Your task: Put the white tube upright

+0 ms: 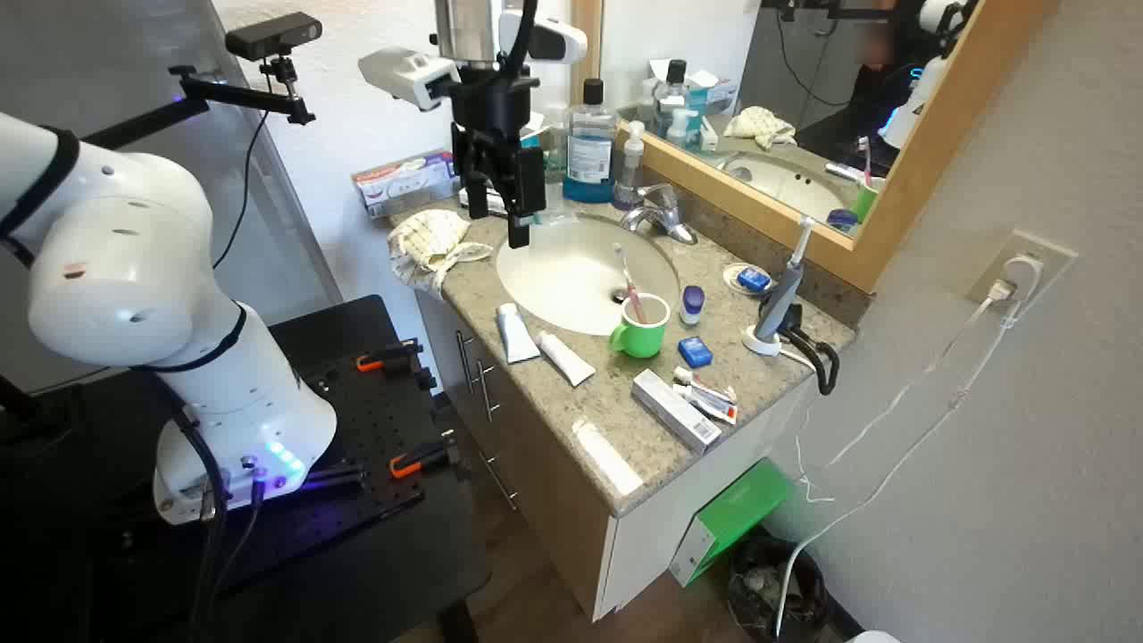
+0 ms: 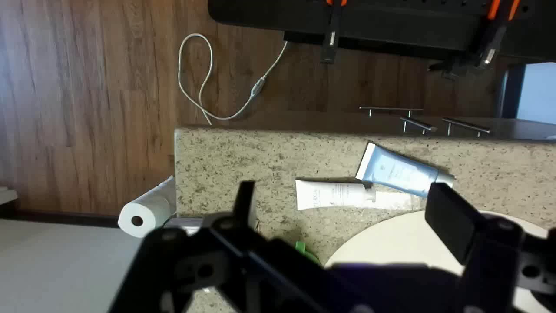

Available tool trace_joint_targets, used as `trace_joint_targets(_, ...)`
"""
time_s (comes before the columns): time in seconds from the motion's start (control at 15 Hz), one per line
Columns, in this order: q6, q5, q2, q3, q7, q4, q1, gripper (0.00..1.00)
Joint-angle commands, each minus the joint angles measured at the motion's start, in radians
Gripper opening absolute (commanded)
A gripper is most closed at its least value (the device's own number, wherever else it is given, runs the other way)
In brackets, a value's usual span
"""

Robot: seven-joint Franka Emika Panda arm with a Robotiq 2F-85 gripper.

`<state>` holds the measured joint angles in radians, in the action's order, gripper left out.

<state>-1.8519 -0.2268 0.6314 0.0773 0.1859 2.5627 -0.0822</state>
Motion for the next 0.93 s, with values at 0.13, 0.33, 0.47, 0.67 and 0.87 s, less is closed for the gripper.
trace_joint_targets(0.13,-0.028,-0.053,-0.003,-0.023,0.006,0.018,0.024,1.00)
trace_joint_targets(0.33,-0.076,-0.100,-0.008,-0.042,0.037,0.049,0.067,1.00)
trace_joint_targets(0.47,-0.119,-0.137,-0.004,-0.048,0.083,0.085,0.099,1.00)
trace_joint_targets(0.67,-0.192,-0.191,-0.020,-0.047,0.162,0.131,0.135,1.00)
trace_joint_targets(0.87,-0.276,-0.255,-0.046,-0.033,0.264,0.167,0.153,1.00)
